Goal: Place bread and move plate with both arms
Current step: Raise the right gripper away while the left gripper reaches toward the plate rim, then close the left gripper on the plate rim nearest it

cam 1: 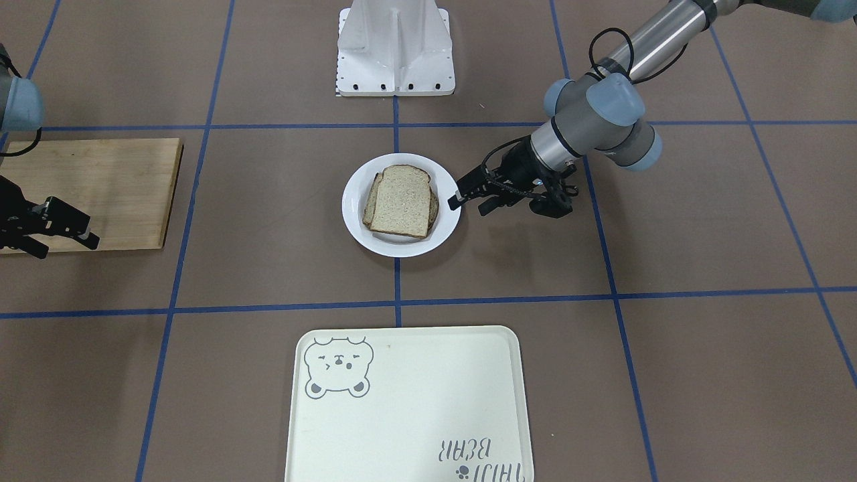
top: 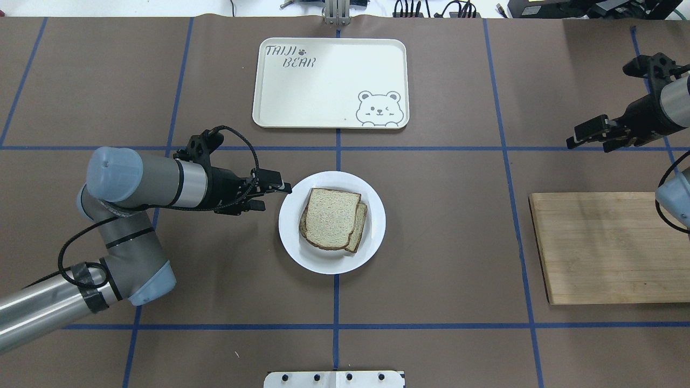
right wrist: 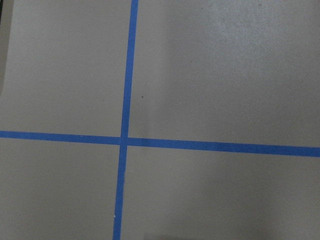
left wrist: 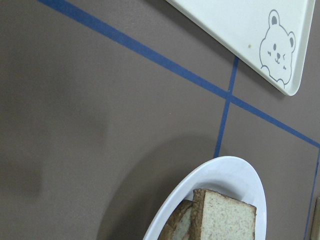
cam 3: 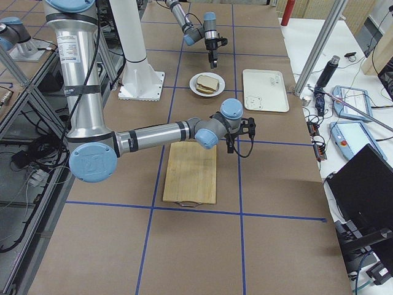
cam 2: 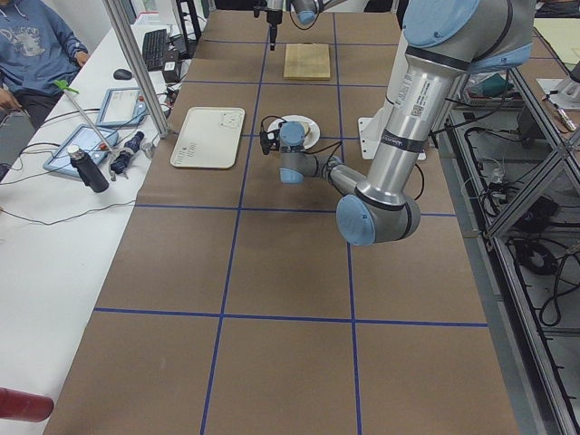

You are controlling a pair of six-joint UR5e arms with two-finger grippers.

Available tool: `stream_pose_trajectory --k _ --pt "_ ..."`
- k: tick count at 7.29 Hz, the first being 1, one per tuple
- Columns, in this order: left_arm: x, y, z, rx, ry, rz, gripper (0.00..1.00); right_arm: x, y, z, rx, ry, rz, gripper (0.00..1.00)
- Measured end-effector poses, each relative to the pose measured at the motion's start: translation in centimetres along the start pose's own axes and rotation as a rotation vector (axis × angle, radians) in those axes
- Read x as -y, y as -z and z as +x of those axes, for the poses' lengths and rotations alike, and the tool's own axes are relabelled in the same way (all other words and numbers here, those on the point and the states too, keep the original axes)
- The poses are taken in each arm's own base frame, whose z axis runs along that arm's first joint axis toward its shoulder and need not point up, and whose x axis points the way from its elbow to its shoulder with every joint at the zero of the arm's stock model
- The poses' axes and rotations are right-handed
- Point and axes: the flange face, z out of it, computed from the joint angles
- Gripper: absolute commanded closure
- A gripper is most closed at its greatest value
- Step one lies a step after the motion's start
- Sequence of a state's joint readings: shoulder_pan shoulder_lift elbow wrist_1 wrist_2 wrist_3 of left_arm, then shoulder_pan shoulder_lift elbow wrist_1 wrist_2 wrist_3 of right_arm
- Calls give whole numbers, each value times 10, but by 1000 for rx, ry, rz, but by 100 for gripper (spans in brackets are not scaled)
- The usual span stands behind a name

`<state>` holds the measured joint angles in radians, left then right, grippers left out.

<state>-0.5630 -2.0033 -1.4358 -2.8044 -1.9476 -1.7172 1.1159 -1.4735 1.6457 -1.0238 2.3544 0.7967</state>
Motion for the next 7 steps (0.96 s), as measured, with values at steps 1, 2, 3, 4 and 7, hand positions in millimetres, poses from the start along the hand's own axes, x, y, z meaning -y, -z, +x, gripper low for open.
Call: stream_pose_trajectory --k 1,2,3,4,7 --pt "-10 -5 -7 -20 -13 8 14 0 0 0 -4 -3 -2 0" --pt "-16 -6 -15 -25 -16 11 22 0 0 0 -5 -4 -2 0" --pt "-20 -8 -19 -26 -17 6 32 0 1 -1 -4 -3 -1 0" --pt "-26 -11 -20 -25 -16 -3 37 -1 2 -2 -3 -2 0 0" --pt "-42 -21 -24 -18 -10 -29 44 -2 1 -2 -2 -2 -3 0"
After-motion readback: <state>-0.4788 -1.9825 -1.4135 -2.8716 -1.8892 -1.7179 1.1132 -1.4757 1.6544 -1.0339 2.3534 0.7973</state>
